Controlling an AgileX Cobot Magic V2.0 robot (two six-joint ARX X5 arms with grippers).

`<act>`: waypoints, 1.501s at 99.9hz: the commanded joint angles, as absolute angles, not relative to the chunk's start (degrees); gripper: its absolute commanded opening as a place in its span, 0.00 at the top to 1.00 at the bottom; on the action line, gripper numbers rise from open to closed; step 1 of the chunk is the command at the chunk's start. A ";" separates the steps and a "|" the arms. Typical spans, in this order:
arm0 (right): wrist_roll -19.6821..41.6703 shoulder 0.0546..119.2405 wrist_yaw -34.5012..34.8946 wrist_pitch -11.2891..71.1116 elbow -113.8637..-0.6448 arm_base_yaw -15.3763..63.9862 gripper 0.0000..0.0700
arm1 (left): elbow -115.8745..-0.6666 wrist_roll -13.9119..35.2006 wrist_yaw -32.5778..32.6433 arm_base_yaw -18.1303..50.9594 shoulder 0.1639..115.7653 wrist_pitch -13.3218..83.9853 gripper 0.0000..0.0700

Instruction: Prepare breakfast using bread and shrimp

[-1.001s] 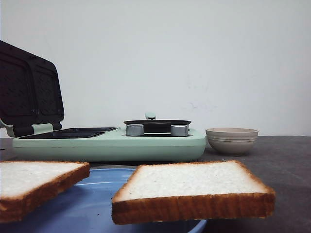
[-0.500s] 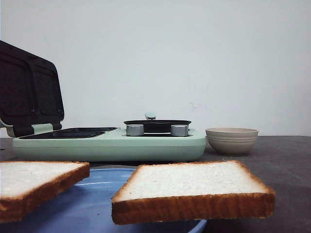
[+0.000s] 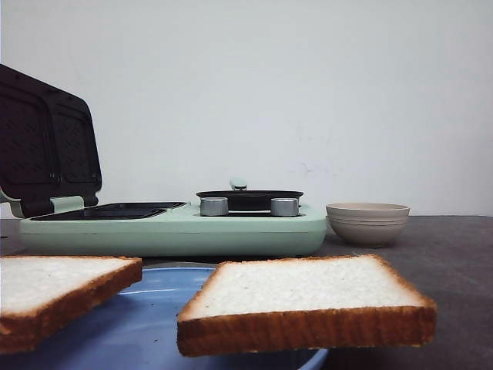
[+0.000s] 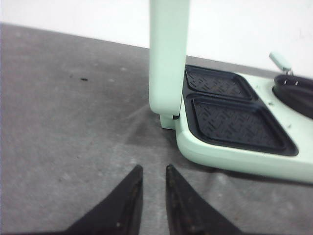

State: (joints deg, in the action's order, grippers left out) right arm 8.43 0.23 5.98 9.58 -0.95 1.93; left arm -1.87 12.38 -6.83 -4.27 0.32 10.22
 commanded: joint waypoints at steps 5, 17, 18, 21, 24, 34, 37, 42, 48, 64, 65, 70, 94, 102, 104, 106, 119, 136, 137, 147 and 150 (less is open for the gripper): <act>18.41 0.25 6.07 9.82 -2.15 2.00 1.00 | -3.31 19.25 -7.16 -4.32 0.32 10.76 0.98; 21.78 1.74 5.91 14.96 -7.11 2.00 1.00 | -7.33 20.64 -7.97 -4.32 1.32 11.57 0.98; 21.98 2.00 5.87 15.46 -7.62 2.00 1.00 | -7.81 20.62 -8.05 -4.32 1.56 11.79 0.98; 22.39 3.05 5.69 16.88 -9.26 2.00 1.00 | -9.39 20.62 -8.19 -4.32 2.44 12.82 0.98; 22.94 4.45 5.61 18.22 -11.00 2.00 1.00 | -11.20 20.62 -8.16 -4.32 3.64 14.22 0.98; 25.04 11.22 5.72 22.63 -17.67 2.00 1.00 | -17.85 20.18 -8.14 -4.32 9.85 19.49 0.98; 25.08 13.76 5.98 24.14 -19.92 2.00 1.00 | -19.97 19.88 -8.14 -4.32 12.21 20.97 0.98; 25.04 18.35 6.11 27.00 -23.99 2.00 1.00 | -23.46 19.07 -8.14 -4.32 16.29 23.24 0.98; 25.08 24.08 6.37 31.59 -29.32 2.00 1.00 | -27.35 17.52 -8.51 -4.32 21.28 25.43 0.98; 22.33 37.82 6.37 40.49 -41.69 2.02 1.00 | -35.03 16.56 -9.76 -3.27 31.48 28.64 0.98; 22.06 38.44 6.37 40.60 -42.22 2.02 1.00 | -35.35 16.56 -9.89 -3.22 31.88 28.77 0.98; 21.10 41.04 6.42 40.66 -44.47 2.02 1.00 | -36.71 16.58 -11.16 -3.11 33.54 29.04 0.98; 17.10 46.02 14.81 43.35 -47.31 2.04 1.00 | -37.82 16.91 -19.70 -2.87 35.11 32.18 0.98; 15.49 46.98 18.22 45.08 -47.29 2.09 1.00 | -37.82 15.35 -22.63 -2.87 35.83 34.87 0.98; 15.18 47.22 18.74 45.52 -47.29 2.09 1.00 | -37.82 14.94 -23.22 -2.87 36.21 35.59 0.98; 14.90 47.42 19.40 45.93 -47.29 2.11 1.00 | -37.82 14.50 -23.81 -2.87 36.64 36.49 0.98; 12.58 48.77 23.81 47.86 -47.24 2.15 1.00 | -37.82 11.66 -27.62 -2.87 41.69 41.63 0.93; 9.72 49.36 30.33 49.87 -47.18 2.59 0.92 | -37.82 8.23 -35.03 -2.87 50.83 46.50 0.54; 9.72 49.36 30.52 49.87 -47.16 2.66 0.90 | -37.82 8.01 -35.53 -2.87 51.35 46.74 0.52; 9.67 49.34 31.57 49.78 -47.16 3.36 0.58 | -37.82 6.74 -39.83 -2.83 56.07 48.51 0.43; 9.67 49.34 31.64 49.78 -47.16 3.49 0.51 | -37.82 6.55 -40.56 -2.72 57.23 49.06 0.43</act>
